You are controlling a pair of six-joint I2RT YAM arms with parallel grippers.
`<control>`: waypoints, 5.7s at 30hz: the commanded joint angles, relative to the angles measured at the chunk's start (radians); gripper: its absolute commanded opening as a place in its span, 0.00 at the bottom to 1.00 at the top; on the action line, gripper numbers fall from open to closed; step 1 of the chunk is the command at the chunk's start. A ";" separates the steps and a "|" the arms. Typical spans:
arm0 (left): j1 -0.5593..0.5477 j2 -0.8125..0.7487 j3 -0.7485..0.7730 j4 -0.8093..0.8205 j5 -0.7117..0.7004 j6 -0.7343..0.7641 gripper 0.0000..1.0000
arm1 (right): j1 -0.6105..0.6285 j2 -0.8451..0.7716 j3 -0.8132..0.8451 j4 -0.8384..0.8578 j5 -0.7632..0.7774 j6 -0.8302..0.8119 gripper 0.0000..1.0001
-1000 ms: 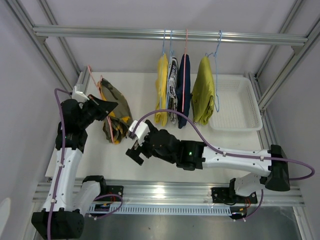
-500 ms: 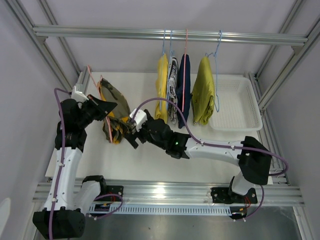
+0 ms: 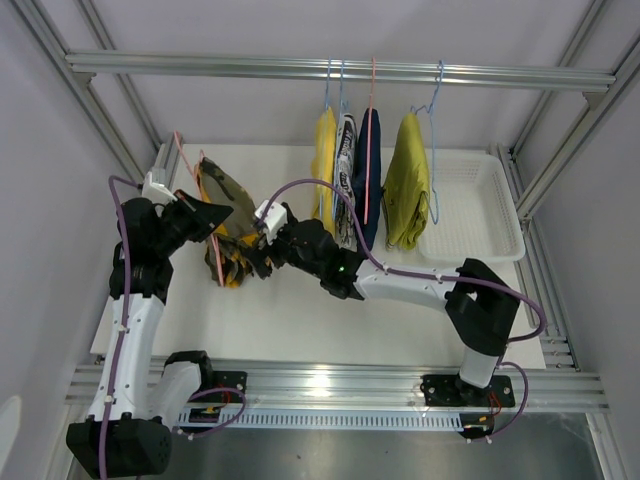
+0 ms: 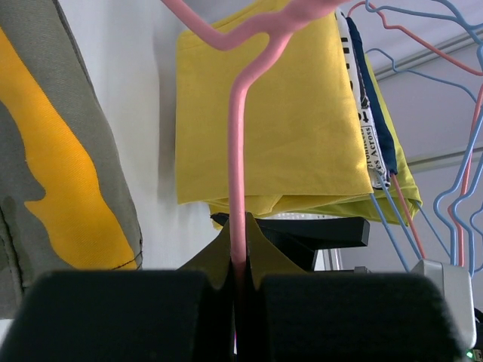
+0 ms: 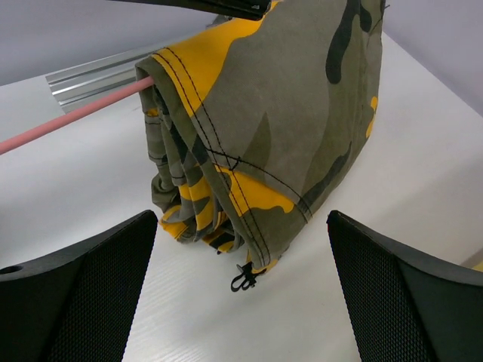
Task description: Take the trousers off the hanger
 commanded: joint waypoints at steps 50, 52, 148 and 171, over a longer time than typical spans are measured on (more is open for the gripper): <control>0.018 -0.006 0.019 0.118 0.033 0.029 0.01 | 0.030 0.356 0.215 0.455 0.259 -0.040 0.99; 0.018 -0.006 0.016 0.121 0.033 0.027 0.01 | 0.032 0.368 0.221 0.483 0.266 -0.043 0.99; 0.090 -0.025 -0.004 0.067 -0.137 0.058 0.01 | 0.375 -0.110 0.505 0.310 0.864 -0.842 0.00; 0.071 0.107 0.039 -0.014 -0.146 0.090 0.01 | 0.394 0.055 1.075 0.002 0.837 -0.899 0.00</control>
